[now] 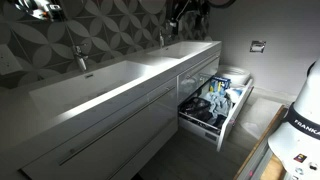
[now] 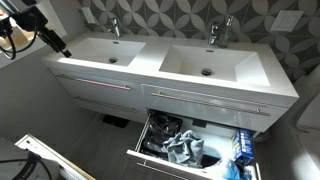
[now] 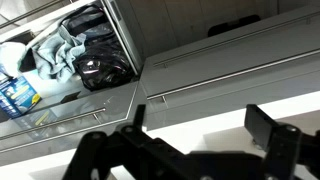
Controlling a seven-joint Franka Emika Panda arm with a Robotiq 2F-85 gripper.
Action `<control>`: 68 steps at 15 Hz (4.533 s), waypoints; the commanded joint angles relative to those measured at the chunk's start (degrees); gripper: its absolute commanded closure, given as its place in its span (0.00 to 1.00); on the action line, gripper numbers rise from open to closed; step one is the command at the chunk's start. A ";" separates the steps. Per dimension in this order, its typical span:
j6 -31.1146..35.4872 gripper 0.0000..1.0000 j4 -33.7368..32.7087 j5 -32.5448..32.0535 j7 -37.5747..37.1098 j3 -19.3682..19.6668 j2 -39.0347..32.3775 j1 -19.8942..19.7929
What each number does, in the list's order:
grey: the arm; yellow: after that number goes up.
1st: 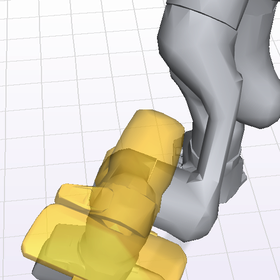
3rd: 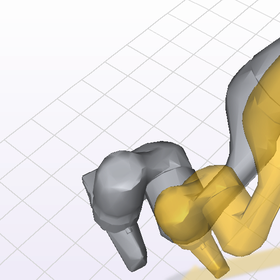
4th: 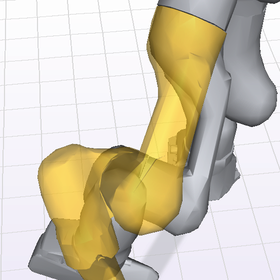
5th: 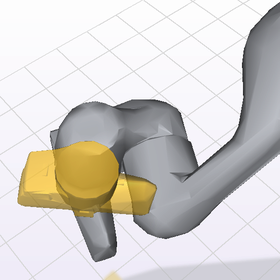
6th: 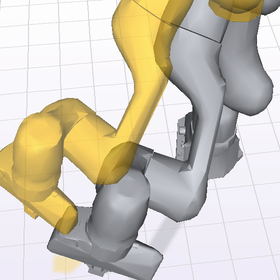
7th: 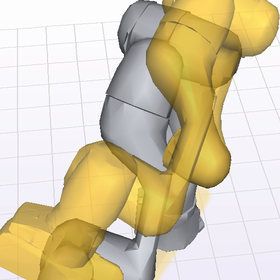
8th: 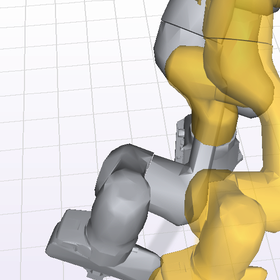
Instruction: Close the open drawer
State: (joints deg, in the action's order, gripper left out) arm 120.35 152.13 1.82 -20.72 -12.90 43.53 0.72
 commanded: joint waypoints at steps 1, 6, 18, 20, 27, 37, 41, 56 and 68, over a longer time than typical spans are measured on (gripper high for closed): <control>-0.17 0.00 -0.13 -0.26 -0.18 0.30 -0.06 0.31; -0.17 0.00 -0.13 -0.26 -0.18 0.30 -0.06 0.31; 6.80 0.00 5.17 0.26 3.30 12.25 -8.32 -7.97; 10.96 0.00 5.01 -0.28 4.46 15.30 -13.66 -11.17; 25.19 0.00 1.89 0.88 7.97 23.29 -36.68 -16.04; 33.33 0.00 -11.97 9.05 15.40 27.48 -67.30 -20.83; 34.35 0.00 -17.08 10.08 15.43 27.92 -76.85 -23.60; 35.43 0.41 -29.80 9.87 0.66 34.86 -93.93 -19.74; 24.36 1.00 -50.84 10.79 -15.87 38.46 -113.68 -19.24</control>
State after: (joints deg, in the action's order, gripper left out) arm 148.14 107.68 11.00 -33.41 24.59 -65.03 -19.26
